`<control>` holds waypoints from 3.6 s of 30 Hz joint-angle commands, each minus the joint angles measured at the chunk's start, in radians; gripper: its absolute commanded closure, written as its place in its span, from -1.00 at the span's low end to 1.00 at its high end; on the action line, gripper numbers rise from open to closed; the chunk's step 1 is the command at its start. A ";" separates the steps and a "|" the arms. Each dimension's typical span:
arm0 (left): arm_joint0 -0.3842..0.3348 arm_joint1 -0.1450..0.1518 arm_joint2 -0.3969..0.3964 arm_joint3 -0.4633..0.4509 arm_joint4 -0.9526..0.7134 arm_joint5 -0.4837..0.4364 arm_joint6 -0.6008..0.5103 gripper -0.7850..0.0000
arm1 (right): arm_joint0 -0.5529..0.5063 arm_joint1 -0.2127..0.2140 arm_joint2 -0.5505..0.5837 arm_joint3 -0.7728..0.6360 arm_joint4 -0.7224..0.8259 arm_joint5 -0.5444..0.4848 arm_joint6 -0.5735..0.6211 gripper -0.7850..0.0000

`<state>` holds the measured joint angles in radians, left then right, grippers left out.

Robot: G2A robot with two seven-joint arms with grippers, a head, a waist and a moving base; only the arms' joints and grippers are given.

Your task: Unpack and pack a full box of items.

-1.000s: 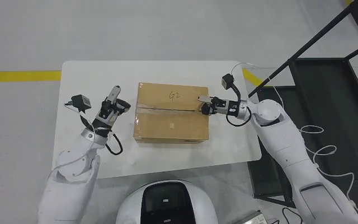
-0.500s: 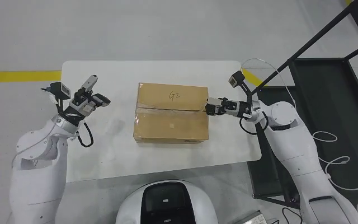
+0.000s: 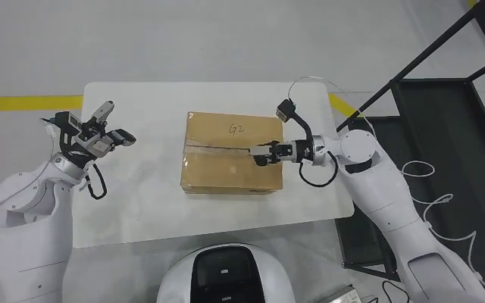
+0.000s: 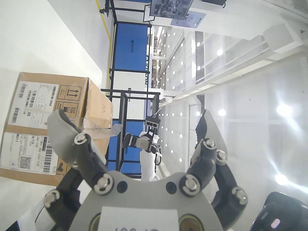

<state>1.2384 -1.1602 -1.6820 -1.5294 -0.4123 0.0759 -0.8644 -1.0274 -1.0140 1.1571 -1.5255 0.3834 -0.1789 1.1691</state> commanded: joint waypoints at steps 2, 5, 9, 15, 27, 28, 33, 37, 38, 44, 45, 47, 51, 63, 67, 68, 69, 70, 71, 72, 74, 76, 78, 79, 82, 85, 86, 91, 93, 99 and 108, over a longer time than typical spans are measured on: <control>-0.001 0.000 0.000 0.000 0.001 0.000 0.000 -1.00 | -0.027 0.004 0.003 -0.034 0.038 0.010 0.055 -1.00; -0.001 0.000 0.000 0.000 0.001 0.000 0.000 -1.00 | -0.048 0.008 0.001 -0.049 0.047 0.047 0.086 -1.00; -0.001 0.000 0.000 0.000 0.001 0.000 0.000 -1.00 | -0.053 0.005 -0.013 0.005 0.072 0.110 0.067 -1.00; -0.001 0.000 0.000 0.000 0.001 0.000 0.000 -1.00 | -0.009 -0.009 -0.051 0.116 0.106 0.150 0.046 -1.00; -0.001 0.000 0.000 0.000 0.001 0.000 0.000 -1.00 | 0.031 -0.032 -0.101 0.253 0.162 0.171 0.013 -1.00; -0.001 0.000 0.000 0.000 0.001 0.000 0.000 -1.00 | 0.034 -0.033 -0.103 0.261 0.162 0.172 0.015 -1.00; -0.001 0.000 0.000 0.000 0.001 0.000 0.000 -1.00 | 0.041 -0.036 -0.102 0.296 0.184 0.171 0.023 0.27; -0.001 0.000 0.000 0.000 0.001 0.000 0.000 -1.00 | 0.038 -0.036 -0.092 0.311 0.191 0.168 0.016 0.53; -0.001 0.000 0.000 0.000 0.001 0.000 0.000 -1.00 | 0.036 -0.035 -0.087 0.313 0.187 0.168 0.011 0.62; -0.001 0.000 0.000 0.000 0.001 0.000 0.000 -1.00 | 0.013 -0.026 -0.059 0.291 0.162 0.183 -0.025 0.94; -0.001 0.000 0.000 0.000 0.001 0.000 0.000 -1.00 | 0.009 -0.025 -0.054 0.288 0.162 0.186 -0.028 0.94; -0.001 0.000 0.000 0.000 0.001 0.000 0.000 -1.00 | 0.001 -0.022 -0.044 0.283 0.160 0.193 -0.036 0.93; -0.001 0.000 0.000 0.000 0.001 0.000 0.000 -1.00 | -0.013 -0.018 -0.029 0.271 0.157 0.204 -0.039 1.00; -0.001 0.000 0.000 0.000 0.001 0.000 0.000 -1.00 | -0.036 0.000 0.021 0.225 0.029 0.233 -0.141 1.00; -0.001 0.000 0.000 0.000 0.001 0.000 0.000 -1.00 | -0.033 0.004 0.036 0.215 -0.005 0.234 -0.179 1.00; -0.001 0.000 0.000 0.000 0.001 0.000 0.000 -1.00 | -0.034 0.005 0.043 0.211 -0.015 0.235 -0.190 1.00; -0.001 0.000 0.000 0.000 0.001 0.000 0.000 -1.00 | -0.035 0.007 0.050 0.207 -0.027 0.238 -0.204 1.00; -0.001 0.000 0.000 0.000 0.001 0.000 0.000 -1.00 | -0.036 0.009 0.057 0.201 -0.042 0.239 -0.218 1.00; -0.001 0.000 0.000 0.000 0.001 0.000 0.000 -1.00 | -0.038 0.011 0.062 0.195 -0.056 0.241 -0.230 1.00; -0.001 0.000 0.000 0.000 0.001 0.000 0.000 -1.00 | -0.039 0.012 0.066 0.188 -0.065 0.240 -0.241 1.00; -0.001 0.000 0.000 0.000 0.001 0.000 0.000 -1.00 | -0.037 0.013 0.072 0.179 -0.091 0.239 -0.266 1.00; -0.001 0.000 0.000 0.000 0.001 0.000 0.000 -1.00 | -0.037 0.013 0.073 0.171 -0.109 0.228 -0.292 1.00; -0.001 0.000 0.000 0.000 0.001 0.000 0.000 -1.00 | -0.034 0.012 0.073 0.169 -0.118 0.222 -0.310 1.00; -0.001 0.000 0.000 0.000 0.001 0.000 0.000 -1.00 | -0.034 0.011 0.074 0.166 -0.117 0.212 -0.314 1.00; -0.001 0.000 0.000 0.000 0.001 0.000 0.000 -1.00 | -0.053 0.015 0.100 0.136 -0.110 0.168 -0.319 1.00; -0.001 0.000 0.000 0.000 0.001 0.000 0.000 -1.00 | -0.097 0.027 0.145 0.067 -0.139 0.133 -0.308 0.59; -0.001 0.000 0.000 0.000 0.001 0.000 0.000 -1.00 | -0.115 0.032 0.162 0.040 -0.153 0.126 -0.301 -0.24; -0.004 0.003 0.014 0.007 0.033 0.022 0.043 -1.00 | -0.198 0.053 0.238 -0.096 -0.220 0.083 -0.252 -1.00; -0.021 0.007 0.013 0.022 0.051 0.034 0.032 -1.00 | -0.225 0.058 0.259 -0.130 -0.224 0.045 -0.230 -1.00; -0.065 0.019 0.043 0.023 0.046 0.080 -0.105 -1.00 | -0.268 0.065 0.323 -0.118 -0.121 -0.120 -0.178 -1.00; -0.101 0.012 0.209 -0.045 0.078 0.130 -0.125 -1.00 | -0.312 0.074 0.414 0.040 0.037 -0.330 -0.110 -1.00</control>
<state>1.1409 -1.1456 -1.5018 -1.5715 -0.3366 0.2162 -1.0003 -1.3374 -0.9404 1.5684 -1.5059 0.4006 -0.4930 1.0531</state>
